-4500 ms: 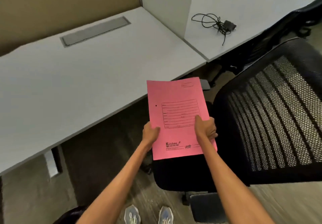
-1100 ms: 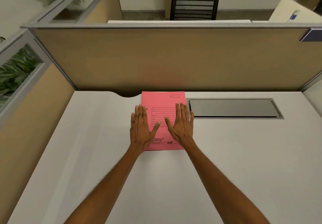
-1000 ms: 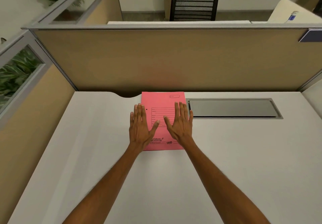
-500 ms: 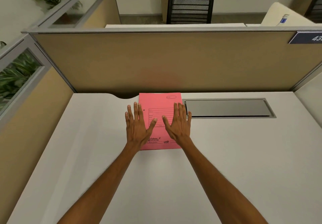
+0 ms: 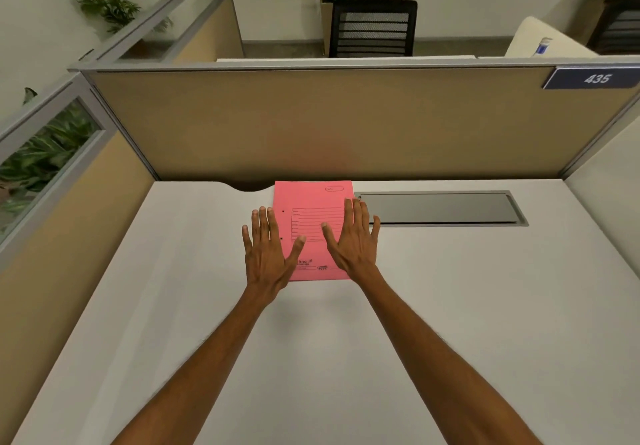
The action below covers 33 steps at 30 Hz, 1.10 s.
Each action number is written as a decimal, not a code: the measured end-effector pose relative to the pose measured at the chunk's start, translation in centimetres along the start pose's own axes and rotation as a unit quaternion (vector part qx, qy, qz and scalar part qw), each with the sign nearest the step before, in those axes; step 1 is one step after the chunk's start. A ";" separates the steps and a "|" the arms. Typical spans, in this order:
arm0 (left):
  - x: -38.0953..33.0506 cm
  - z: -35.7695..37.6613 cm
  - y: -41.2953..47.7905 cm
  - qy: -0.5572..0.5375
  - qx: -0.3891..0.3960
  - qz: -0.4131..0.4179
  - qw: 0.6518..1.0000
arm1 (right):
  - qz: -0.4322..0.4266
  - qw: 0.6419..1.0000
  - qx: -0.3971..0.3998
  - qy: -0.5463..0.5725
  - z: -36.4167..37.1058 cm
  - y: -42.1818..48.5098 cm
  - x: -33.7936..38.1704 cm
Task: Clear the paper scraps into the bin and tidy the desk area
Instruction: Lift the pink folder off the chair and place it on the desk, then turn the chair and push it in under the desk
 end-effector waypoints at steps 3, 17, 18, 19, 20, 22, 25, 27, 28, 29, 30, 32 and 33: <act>-1.0 0.4 -3.0 -0.004 0.019 0.015 1.000 | 0.018 1.000 0.001 0.009 -0.7 -3.1 -1.1; -8.3 3.6 -18.7 0.000 0.116 0.213 0.970 | 0.250 0.965 -0.082 0.007 -5.1 -26.2 -10.3; -8.9 3.8 -20.1 0.001 0.128 0.226 0.966 | 0.267 0.959 -0.092 0.001 -5.7 -28.4 -10.9; -9.5 4.0 -21.3 0.004 0.138 0.236 0.962 | 0.282 0.954 -0.098 -0.004 -6.2 -30.4 -11.5; -10.1 4.1 -22.5 0.006 0.145 0.247 0.958 | 0.297 0.949 -0.103 -0.007 -6.6 -32.3 -12.1; -12.0 4.3 -25.3 0.011 0.156 0.282 0.947 | 0.332 0.936 -0.115 -0.015 -7.7 -36.6 -13.5; -14.9 4.7 -29.6 0.014 0.164 0.332 0.929 | 0.386 0.914 -0.123 -0.029 -9.6 -42.6 -15.7; -17.0 5.0 -32.8 0.008 0.170 0.362 0.916 | 0.413 0.900 -0.135 -0.046 -11.2 -46.8 -17.2; -18.0 5.2 -34.3 0.006 0.173 0.375 0.911 | 0.424 0.893 -0.141 -0.052 -12.0 -48.7 -17.9; -18.9 5.4 -35.8 0.006 0.176 0.387 0.905 | 0.436 0.886 -0.148 -0.057 -12.7 -50.7 -18.6; -19.9 5.6 -37.6 0.007 0.180 0.400 0.899 | 0.448 0.878 -0.156 -0.063 -13.5 -53.0 -19.4; -21.6 6.0 -41.2 0.008 0.185 0.423 0.887 | 0.465 0.866 -0.168 -0.081 -15.2 -57.3 -20.8; -22.4 6.1 -42.9 0.009 0.186 0.432 0.882 | 0.471 0.860 -0.171 -0.094 -16.0 -59.4 -21.6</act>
Point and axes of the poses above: each hand's wrist, its own y-axis towards the middle knuckle, its own z-axis out of the palm, x = y × z, the point moved 4 cm from there along y, towards the middle knuckle, and after that the axes turned 3 degrees about -z, right-handed, at the moved point
